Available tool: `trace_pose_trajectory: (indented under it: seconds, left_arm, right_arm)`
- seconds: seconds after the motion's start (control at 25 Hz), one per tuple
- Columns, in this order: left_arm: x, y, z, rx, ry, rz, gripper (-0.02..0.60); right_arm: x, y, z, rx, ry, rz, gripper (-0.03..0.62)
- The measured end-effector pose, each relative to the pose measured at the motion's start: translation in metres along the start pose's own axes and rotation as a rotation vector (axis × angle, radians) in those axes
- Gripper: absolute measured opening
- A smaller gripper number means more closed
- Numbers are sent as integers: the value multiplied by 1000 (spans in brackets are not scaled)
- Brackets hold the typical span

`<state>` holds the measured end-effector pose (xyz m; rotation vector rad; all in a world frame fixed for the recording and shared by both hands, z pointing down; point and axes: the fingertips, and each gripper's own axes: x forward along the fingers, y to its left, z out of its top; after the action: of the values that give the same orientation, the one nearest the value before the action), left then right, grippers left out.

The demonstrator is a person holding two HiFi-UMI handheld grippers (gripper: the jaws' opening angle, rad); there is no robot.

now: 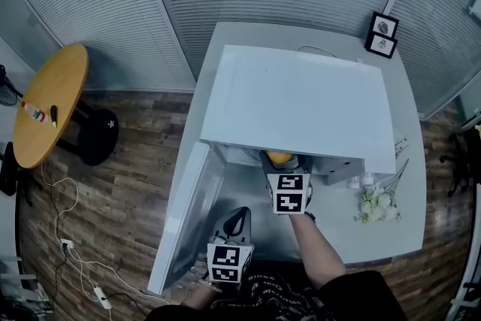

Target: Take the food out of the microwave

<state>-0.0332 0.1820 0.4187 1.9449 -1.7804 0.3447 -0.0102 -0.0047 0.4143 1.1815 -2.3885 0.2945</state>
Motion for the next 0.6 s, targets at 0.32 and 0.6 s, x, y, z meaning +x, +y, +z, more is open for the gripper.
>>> trace_pose_trajectory:
  seconds: [0.32, 0.6]
  left_arm:
    - [-5, -4, 1, 5, -21, 2, 8]
    - [-10, -8, 2, 12, -34, -6, 8]
  right_arm:
    - [-22, 3, -7, -18, 7, 26, 397]
    - [-43, 4, -21, -46, 24, 24, 397]
